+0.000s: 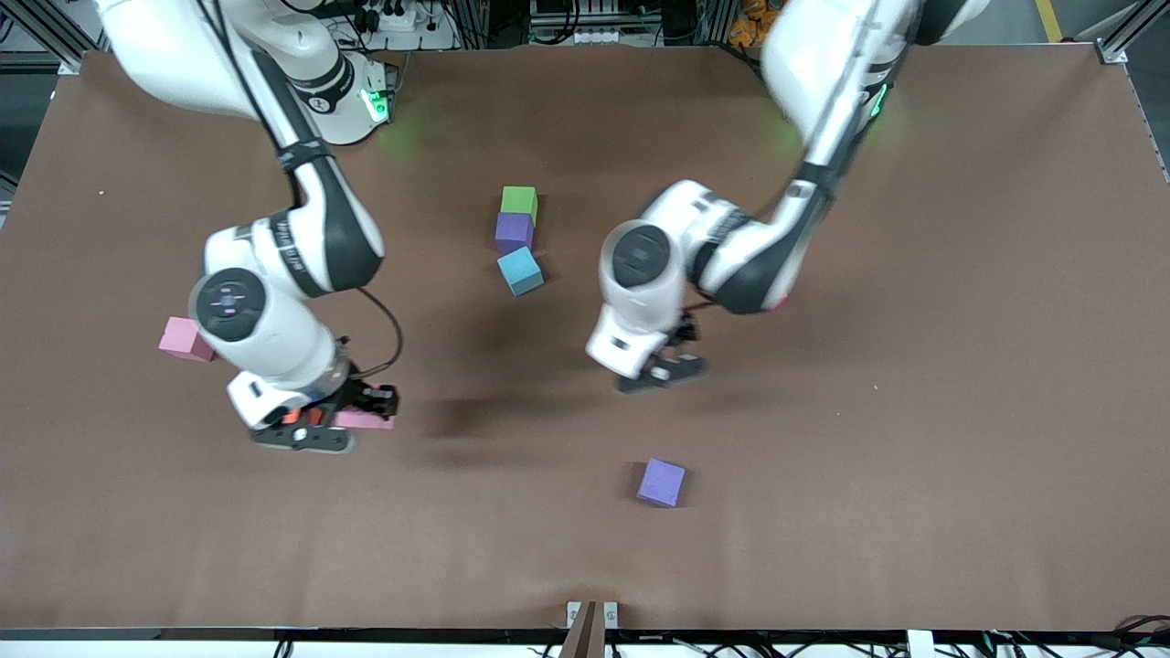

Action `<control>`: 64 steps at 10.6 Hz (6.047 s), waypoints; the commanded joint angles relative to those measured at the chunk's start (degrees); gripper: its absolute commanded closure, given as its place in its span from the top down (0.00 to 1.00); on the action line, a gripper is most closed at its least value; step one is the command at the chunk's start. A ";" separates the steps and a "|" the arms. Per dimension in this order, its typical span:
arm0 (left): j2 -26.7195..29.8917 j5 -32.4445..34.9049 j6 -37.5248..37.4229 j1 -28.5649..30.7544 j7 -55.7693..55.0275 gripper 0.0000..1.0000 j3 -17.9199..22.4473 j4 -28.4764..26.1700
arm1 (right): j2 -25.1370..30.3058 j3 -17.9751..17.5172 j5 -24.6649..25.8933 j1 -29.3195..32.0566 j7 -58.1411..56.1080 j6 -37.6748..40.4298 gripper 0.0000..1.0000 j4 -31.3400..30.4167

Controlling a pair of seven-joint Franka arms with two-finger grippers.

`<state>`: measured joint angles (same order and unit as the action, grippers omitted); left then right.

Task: Arrange blocks into number 1
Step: 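Set the cyan block beside the purple block and open the left gripper, then set pink beside cyan with the right gripper while the left gripper reaches red, then grasp the red block with the left gripper while the right gripper withdraws, then carry the red block with the left gripper to the pink block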

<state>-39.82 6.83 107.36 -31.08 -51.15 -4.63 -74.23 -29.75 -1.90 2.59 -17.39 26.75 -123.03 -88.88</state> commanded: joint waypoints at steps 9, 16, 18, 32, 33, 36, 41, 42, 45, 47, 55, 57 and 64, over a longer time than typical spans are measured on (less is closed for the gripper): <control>26.17 -2.70 14.33 30.02 10.20 1.00 -12.33 -46.57 | -2.60 -7.06 -0.31 -10.82 7.79 -14.43 0.00 -14.55; 28.05 -4.37 25.88 29.06 4.41 1.00 -15.58 -60.15 | -1.63 -9.97 5.40 -10.74 18.68 -14.43 0.00 -18.86; 25.68 -4.37 26.58 26.87 1.86 1.00 -15.59 -59.72 | -1.63 -9.97 6.02 -10.65 18.86 -14.52 0.00 -19.48; 23.56 -3.67 27.12 27.03 0.88 1.00 -15.50 -56.90 | -0.66 -12.34 6.11 -9.77 18.86 -14.43 0.00 -23.96; 23.74 -3.67 26.85 27.12 0.88 1.00 -15.41 -56.90 | -0.66 -12.34 6.20 -9.68 18.86 -14.43 0.00 -24.40; 25.31 -3.67 25.45 27.38 0.27 1.00 -15.50 -56.47 | -0.66 -12.69 6.46 -9.68 18.86 -14.43 0.10 -24.93; 24.18 -3.67 19.99 27.21 -0.09 1.00 -15.41 -51.72 | -0.75 -12.69 6.46 -9.16 20.45 -14.25 1.00 -24.76; 22.52 -3.67 20.17 27.04 -0.09 1.00 -15.50 -50.76 | -0.57 -12.60 6.46 -9.07 20.53 -14.25 1.00 -24.24; 18.56 0.18 22.19 26.24 0.00 1.00 -15.58 -50.66 | 1.62 -11.99 6.46 -6.79 20.18 -11.63 1.00 -20.56; 17.50 2.74 22.19 25.81 0.26 1.00 -15.59 -50.66 | 4.25 -10.94 6.46 -4.07 18.96 -6.63 1.00 -15.99; 17.15 2.75 22.19 25.36 0.53 0.00 -15.59 -47.70 | 13.49 -2.97 5.58 8.33 2.89 3.24 1.00 -12.98; 15.40 2.66 22.02 23.79 -0.08 0.00 -15.59 -41.73 | 16.02 -0.39 5.41 9.99 -1.86 3.15 1.00 -12.89; 1.01 3.45 19.29 7.91 -3.23 0.00 -12.27 -14.77 | 25.09 3.74 1.64 17.02 -16.53 7.45 1.00 -12.89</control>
<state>-31.92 8.39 128.87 -17.76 -51.58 -19.52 -98.57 -5.73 2.15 6.39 -2.69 13.84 -115.63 -100.55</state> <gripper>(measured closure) 0.436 0.000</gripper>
